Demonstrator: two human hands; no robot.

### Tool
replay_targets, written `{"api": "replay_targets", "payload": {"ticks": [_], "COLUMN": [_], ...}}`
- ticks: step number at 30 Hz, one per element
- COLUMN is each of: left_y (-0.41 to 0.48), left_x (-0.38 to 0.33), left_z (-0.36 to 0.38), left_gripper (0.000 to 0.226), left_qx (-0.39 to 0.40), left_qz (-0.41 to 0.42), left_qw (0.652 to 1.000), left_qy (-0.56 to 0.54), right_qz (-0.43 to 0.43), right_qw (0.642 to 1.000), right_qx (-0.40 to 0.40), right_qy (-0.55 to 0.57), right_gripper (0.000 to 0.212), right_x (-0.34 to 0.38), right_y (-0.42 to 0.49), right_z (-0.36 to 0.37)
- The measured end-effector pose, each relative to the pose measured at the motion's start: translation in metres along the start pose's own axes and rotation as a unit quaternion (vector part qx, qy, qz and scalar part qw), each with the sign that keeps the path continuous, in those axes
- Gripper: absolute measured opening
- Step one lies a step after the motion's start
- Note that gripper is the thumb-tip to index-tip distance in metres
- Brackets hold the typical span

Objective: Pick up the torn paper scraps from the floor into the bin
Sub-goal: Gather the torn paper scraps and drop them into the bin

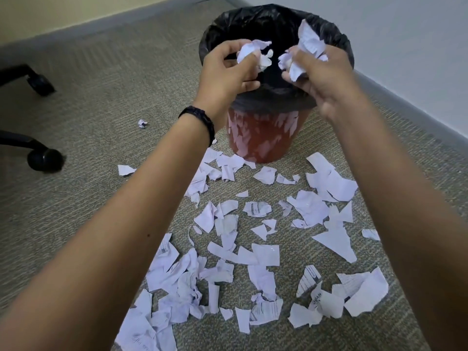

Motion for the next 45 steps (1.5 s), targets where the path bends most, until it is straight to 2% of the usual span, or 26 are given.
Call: {"api": "replay_targets", "payload": {"ticks": [4, 6, 8, 10, 13, 16, 20, 22, 24, 26, 29, 31, 32, 35, 38, 41, 43, 45], "left_y": [0.0, -0.003, -0.008, -0.013, -0.017, -0.019, -0.037, -0.052, -0.068, -0.084, -0.115, -0.136, -0.146, -0.169, -0.186, -0.192, -0.191, -0.19], "left_x": [0.012, 0.019, 0.024, 0.028, 0.027, 0.019, 0.024, 0.049, 0.091, 0.143, 0.214, 0.236, 0.241, 0.245, 0.25, 0.26, 0.265, 0.271], "left_z": [0.0, 0.002, 0.008, 0.016, 0.022, 0.023, 0.004, -0.017, -0.046, -0.08, -0.14, -0.183, -0.203, -0.246, -0.265, -0.269, -0.268, -0.265], "left_gripper": [0.047, 0.062, 0.077, 0.082, 0.079, 0.062, 0.035, 0.033, 0.033, 0.037, 0.054, 0.067, 0.072, 0.078, 0.079, 0.083, 0.086, 0.088], "left_qx": [0.01, 0.018, 0.038, 0.058, 0.079, 0.105, 0.099, 0.089, 0.081, 0.093, 0.134, 0.108, 0.085, 0.004, -0.034, -0.038, -0.031, -0.005], "left_qz": [-0.035, -0.051, -0.059, -0.06, -0.05, -0.009, 0.05, 0.033, -0.004, -0.071, -0.207, -0.277, -0.297, -0.328, -0.385, -0.425, -0.437, -0.45], "left_qw": [0.999, 0.999, 0.997, 0.996, 0.996, 0.992, 0.982, 0.973, 0.952, 0.914, 0.818, 0.768, 0.754, 0.75, 0.751, 0.759, 0.773, 0.77], "left_qy": [-0.004, -0.004, -0.01, -0.006, 0.01, 0.075, 0.15, 0.209, 0.295, 0.388, 0.519, 0.567, 0.58, 0.574, 0.535, 0.491, 0.458, 0.453], "right_qz": [0.038, 0.051, 0.058, 0.061, 0.055, 0.02, -0.16, -0.196, -0.171, -0.124, -0.025, 0.066, 0.106, 0.191, 0.249, 0.294, 0.313, 0.315], "right_qw": [0.998, 0.997, 0.997, 0.994, 0.991, 0.991, 0.976, 0.965, 0.966, 0.963, 0.948, 0.932, 0.918, 0.891, 0.867, 0.846, 0.845, 0.85], "right_qx": [-0.028, -0.036, -0.043, -0.04, -0.032, -0.043, -0.128, -0.151, -0.154, -0.128, -0.096, -0.12, -0.136, -0.131, -0.102, -0.08, -0.06, -0.028], "right_qy": [0.038, 0.034, -0.027, -0.077, -0.117, -0.123, -0.079, -0.084, -0.119, -0.201, -0.303, -0.337, -0.358, -0.391, -0.42, -0.437, -0.43, -0.421], "right_gripper": [0.004, 0.024, 0.048, 0.059, 0.065, 0.063, 0.056, 0.056, 0.055, 0.053, 0.046, 0.042, 0.042, 0.051, 0.074, 0.076, 0.082, 0.083], "right_x": [-0.014, -0.019, -0.023, -0.024, -0.025, -0.023, -0.014, -0.031, -0.063, -0.098, -0.155, -0.187, -0.201, -0.233, -0.255, -0.265, -0.272, -0.278], "right_y": [0.011, 0.012, 0.013, 0.011, 0.009, 0.004, -0.036, -0.055, -0.066, -0.075, -0.08, -0.082, -0.082, -0.083, -0.075, -0.064, -0.056, -0.053], "right_z": [-0.004, -0.006, -0.007, -0.005, 0.0, 0.002, -0.01, -0.017, -0.023, -0.031, -0.06, -0.097, -0.117, -0.161, -0.182, -0.188, -0.186, -0.175]}}
Point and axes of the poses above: each hand's wrist, its own y-axis towards the middle knuckle, its own z-axis out of the palm, x = y × z, the point moved 7 cm from there along y, towards the middle knuckle, and after that the axes turned 4 degrees about x, right-handed, at the moved point
